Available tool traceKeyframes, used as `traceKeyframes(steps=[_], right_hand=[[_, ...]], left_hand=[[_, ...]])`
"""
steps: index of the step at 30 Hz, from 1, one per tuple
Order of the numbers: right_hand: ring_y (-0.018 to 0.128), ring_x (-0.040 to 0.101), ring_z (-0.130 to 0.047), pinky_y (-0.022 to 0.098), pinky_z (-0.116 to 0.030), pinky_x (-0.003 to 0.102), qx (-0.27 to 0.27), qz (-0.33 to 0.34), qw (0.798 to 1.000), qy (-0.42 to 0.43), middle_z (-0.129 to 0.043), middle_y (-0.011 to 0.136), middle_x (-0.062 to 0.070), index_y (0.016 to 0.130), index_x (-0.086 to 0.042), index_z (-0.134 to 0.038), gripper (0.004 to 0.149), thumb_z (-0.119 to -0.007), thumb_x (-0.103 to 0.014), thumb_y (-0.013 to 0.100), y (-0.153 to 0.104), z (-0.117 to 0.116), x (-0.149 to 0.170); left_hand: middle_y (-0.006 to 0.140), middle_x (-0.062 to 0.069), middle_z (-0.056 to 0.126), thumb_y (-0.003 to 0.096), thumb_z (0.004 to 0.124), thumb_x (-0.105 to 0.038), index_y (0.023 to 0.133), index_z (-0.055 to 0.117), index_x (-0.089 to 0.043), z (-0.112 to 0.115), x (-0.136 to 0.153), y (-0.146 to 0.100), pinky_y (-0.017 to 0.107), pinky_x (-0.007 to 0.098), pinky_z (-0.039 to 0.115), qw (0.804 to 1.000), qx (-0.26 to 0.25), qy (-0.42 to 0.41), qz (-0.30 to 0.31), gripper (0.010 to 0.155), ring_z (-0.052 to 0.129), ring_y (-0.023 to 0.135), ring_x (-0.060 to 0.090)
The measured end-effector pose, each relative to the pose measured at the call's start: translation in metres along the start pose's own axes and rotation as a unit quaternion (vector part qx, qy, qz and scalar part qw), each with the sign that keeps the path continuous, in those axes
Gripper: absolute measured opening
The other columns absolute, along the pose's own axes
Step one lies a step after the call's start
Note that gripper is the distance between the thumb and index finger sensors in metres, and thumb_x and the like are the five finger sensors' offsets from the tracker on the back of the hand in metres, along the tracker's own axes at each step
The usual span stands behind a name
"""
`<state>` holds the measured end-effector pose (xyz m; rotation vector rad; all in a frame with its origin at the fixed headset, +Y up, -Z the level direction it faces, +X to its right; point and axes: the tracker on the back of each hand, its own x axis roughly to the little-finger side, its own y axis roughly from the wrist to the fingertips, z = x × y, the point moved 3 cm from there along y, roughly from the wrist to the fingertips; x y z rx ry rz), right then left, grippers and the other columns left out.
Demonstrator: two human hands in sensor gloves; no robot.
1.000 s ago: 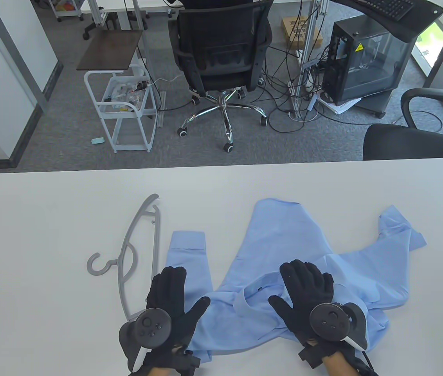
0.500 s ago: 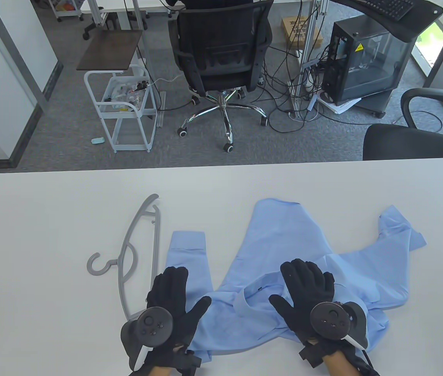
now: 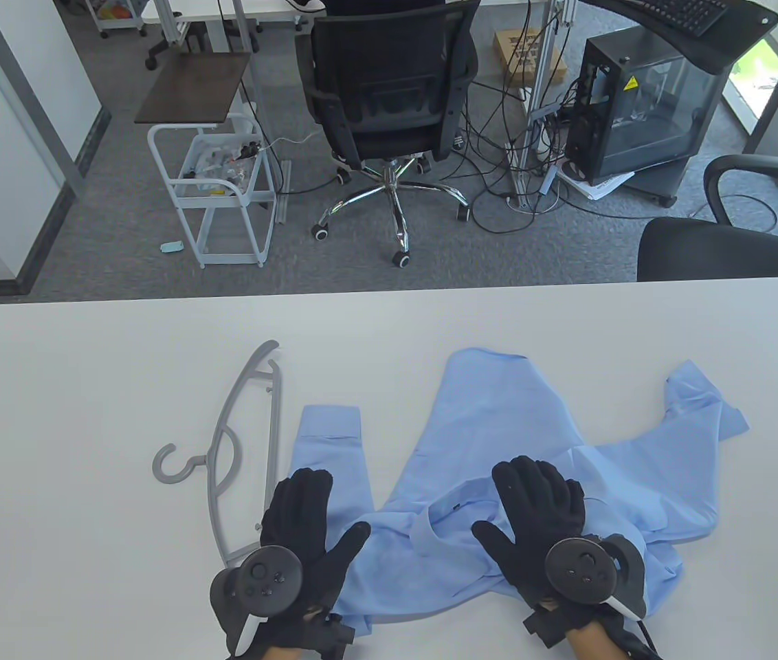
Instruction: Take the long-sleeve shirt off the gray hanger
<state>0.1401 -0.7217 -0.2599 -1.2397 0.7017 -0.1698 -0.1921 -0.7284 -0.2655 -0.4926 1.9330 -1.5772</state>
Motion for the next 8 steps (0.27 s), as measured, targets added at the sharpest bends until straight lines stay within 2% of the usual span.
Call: traceKeyframes(steps=[8], right_hand=[[0.104,0.066,-0.039,0.067,-0.035,0.082,0.007,0.001,1.0,0.007,-0.038,0.119,0.031,0.12,-0.01,-0.042,0.082,-0.064,-0.063,0.061,-0.0014,0.0029,0.0009]], left_hand=[[0.123,0.011,0.04,0.0473,0.074,-0.069,0.116,0.04,-0.029,0.0039,0.0006,0.0005,0.077,0.068,0.035,1.0,0.009,0.004,-0.001,0.087,0.04,0.113,0.053]])
